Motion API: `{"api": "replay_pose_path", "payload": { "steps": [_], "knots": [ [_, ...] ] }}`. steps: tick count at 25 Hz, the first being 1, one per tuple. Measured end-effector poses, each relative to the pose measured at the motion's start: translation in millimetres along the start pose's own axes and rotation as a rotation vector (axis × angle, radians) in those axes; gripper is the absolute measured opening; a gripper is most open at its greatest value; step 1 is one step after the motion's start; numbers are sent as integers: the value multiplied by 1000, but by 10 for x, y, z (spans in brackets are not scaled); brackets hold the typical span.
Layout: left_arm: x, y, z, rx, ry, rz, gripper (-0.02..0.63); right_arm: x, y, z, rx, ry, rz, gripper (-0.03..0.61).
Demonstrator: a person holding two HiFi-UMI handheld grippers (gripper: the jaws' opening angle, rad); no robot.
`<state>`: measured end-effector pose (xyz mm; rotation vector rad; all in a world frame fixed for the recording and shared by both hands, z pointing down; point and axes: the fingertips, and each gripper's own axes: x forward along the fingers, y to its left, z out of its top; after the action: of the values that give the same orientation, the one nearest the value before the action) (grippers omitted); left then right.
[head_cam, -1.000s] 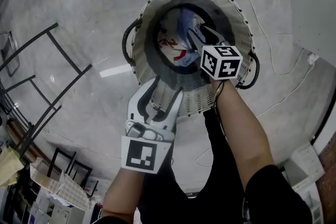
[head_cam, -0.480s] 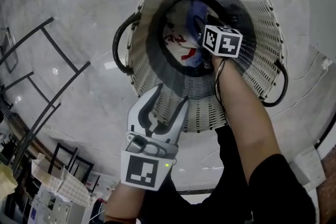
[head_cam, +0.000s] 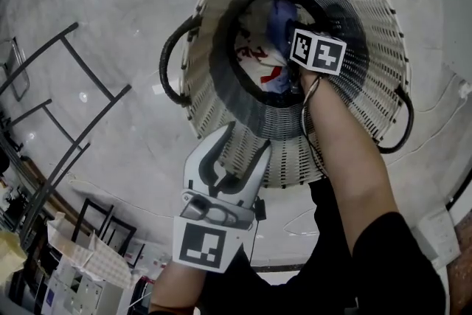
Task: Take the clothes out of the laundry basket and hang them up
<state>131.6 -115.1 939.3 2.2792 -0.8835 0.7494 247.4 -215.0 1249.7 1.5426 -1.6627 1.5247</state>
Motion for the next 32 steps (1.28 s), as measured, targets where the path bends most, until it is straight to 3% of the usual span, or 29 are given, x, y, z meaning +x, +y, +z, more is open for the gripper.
{"api": "replay_pose_path", "payload": {
  "steps": [12, 19, 32],
  "knots": [
    [-547, -280, 530, -46, -39, 3, 196, -1351, 814, 267, -53, -85, 186, 14],
    [-904, -364, 861, -65, -76, -8, 196, -2348, 1463, 633, -140, -202, 347, 12],
    [-1590, -594, 1849, 36, -184, -4, 228, -4191, 2589, 1460, -247, -357, 499, 11]
  ]
}}
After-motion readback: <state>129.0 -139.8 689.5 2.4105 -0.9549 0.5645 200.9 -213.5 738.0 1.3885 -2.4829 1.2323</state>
